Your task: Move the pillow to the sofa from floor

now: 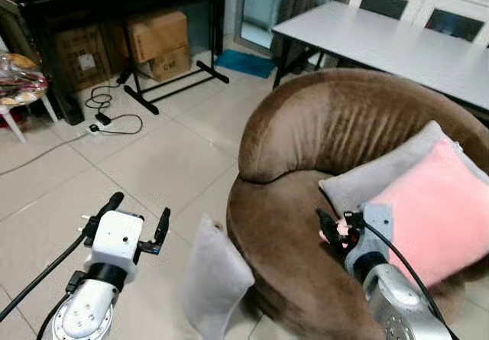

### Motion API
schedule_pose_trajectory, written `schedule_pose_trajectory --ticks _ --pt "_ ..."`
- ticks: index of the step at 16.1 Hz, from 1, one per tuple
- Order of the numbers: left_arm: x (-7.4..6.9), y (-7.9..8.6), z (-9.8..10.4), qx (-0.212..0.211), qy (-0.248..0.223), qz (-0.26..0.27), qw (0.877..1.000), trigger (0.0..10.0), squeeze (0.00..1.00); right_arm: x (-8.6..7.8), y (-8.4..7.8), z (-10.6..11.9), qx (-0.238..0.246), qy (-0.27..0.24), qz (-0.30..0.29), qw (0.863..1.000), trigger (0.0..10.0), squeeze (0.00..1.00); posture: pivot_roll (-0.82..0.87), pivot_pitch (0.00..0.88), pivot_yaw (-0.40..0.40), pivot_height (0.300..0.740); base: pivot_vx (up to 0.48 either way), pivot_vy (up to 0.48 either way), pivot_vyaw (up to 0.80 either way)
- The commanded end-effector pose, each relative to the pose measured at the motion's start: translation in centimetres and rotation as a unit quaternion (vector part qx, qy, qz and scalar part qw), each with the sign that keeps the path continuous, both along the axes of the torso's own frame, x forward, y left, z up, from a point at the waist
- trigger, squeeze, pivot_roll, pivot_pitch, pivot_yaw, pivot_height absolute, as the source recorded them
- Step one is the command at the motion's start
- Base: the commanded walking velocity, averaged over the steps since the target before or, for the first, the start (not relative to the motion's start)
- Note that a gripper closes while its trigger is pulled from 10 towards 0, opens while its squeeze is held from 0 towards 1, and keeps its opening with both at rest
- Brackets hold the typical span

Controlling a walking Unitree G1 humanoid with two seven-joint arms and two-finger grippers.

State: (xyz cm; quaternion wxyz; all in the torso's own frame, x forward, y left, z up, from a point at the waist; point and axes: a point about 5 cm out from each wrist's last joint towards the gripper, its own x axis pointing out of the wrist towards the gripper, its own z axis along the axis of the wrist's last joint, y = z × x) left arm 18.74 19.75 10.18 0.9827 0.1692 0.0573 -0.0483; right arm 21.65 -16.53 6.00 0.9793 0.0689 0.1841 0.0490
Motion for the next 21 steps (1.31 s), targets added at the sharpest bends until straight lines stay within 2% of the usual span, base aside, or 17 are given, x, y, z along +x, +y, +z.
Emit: schedule_pose_trajectory --ticks 1,5,8,12,17,21 --pt "0.1 -0.4 -0.1 -0.005 0.001 -0.007 1.000 10.0 0.00 0.1 -0.3 0.5 -0.005 -0.009 -0.008 1.000 10.0 0.00 -0.03 0.000 -0.038 0.740 0.000 0.266 0.00" --pt "0.3 -0.5 0.0 -0.006 -0.001 -0.007 1.000 10.0 0.00 0.8 -1.2 1.1 -0.016 -0.017 -0.014 1.000 10.0 0.00 -0.03 0.000 -0.043 0.740 0.000 0.471 0.00" --pt "0.2 -0.4 0.0 -0.006 -0.002 -0.002 1.000 10.0 0.00 1.2 -1.2 1.4 -0.019 -0.021 -0.004 1.000 10.0 0.00 -0.03 0.000 -0.047 0.740 0.000 0.480 0.00" --pt "0.4 -0.4 -0.1 -0.006 -0.003 0.014 1.000 10.0 0.00 1.3 0.0 1.6 -0.005 -0.020 0.019 1.000 10.0 0.00 -0.03 0.000 -0.052 0.740 0.000 0.000 0.00" --pt "0.8 0.2 0.1 -0.016 -0.007 0.030 0.999 10.0 0.00 1.4 0.0 1.4 0.005 -0.016 -0.011 1.000 10.0 0.00 -0.03 0.000 -0.051 0.740 0.000 0.000 0.00" --pt "0.8 0.2 0.1 -0.015 -0.007 0.026 1.000 10.0 0.00 1.5 -0.1 1.4 -0.011 -0.015 -0.019 1.000 10.0 0.00 -0.03 0.000 -0.047 0.740 0.265 0.000 0.00"
